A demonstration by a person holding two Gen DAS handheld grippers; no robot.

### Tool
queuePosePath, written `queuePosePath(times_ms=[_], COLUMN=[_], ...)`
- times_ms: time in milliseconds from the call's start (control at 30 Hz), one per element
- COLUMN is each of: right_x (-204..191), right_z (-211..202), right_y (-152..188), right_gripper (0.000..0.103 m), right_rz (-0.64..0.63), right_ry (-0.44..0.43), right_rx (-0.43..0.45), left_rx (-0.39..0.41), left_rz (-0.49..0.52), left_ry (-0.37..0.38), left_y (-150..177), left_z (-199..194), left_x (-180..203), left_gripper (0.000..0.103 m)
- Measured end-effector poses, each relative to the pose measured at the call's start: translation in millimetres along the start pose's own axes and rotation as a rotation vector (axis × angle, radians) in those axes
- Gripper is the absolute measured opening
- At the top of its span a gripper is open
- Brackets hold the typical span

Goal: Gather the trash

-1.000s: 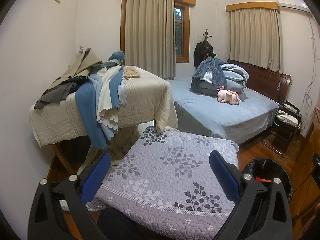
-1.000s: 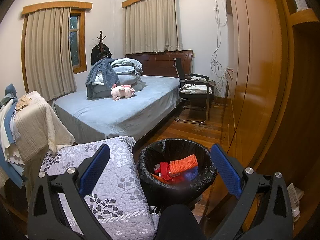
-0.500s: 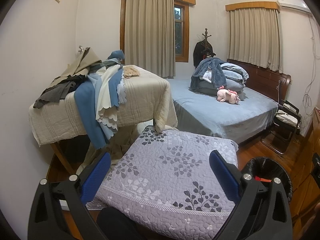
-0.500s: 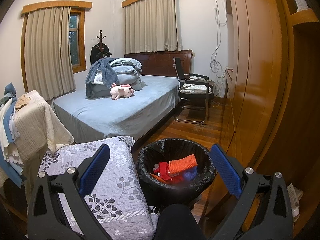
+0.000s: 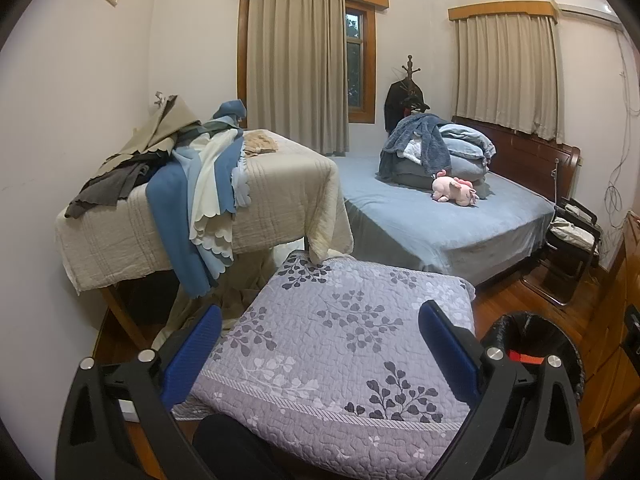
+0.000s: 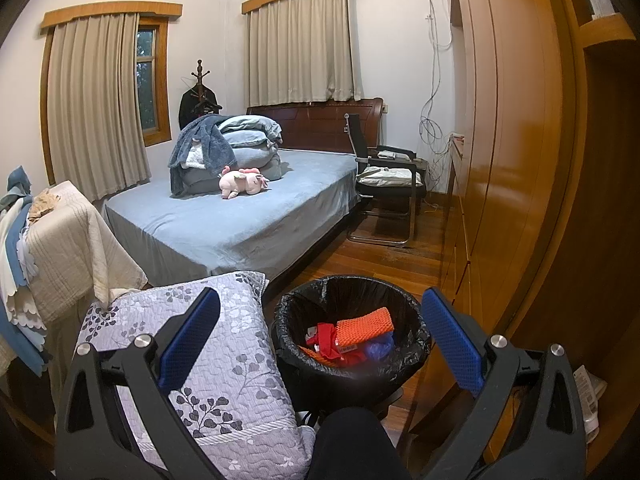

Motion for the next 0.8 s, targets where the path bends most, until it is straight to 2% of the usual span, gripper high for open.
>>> queuePosePath(times_ms=[800], right_x=[-0.8], right_z=[-0.6], right_y=[-1.0], right_gripper=[0.098], right_rz=[-0.001], right_ry=[0.001], right_rx=[0.002], left_rx=[-0.001], left_rz=[0.004], left_ry=[0.007], left_y=[0.0], left_z=[-1.0], left_x=[3.3], left_gripper=[0.097])
Point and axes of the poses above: each gripper's, at about its wrist camera, not at the fingertips, and z roughly the way its jaws point, x to its right, y to its underside, the point moved 3 cm from there along z, roughly the way its jaws point, and after that the axes turned 3 degrees about y, right-handed, at the moved point
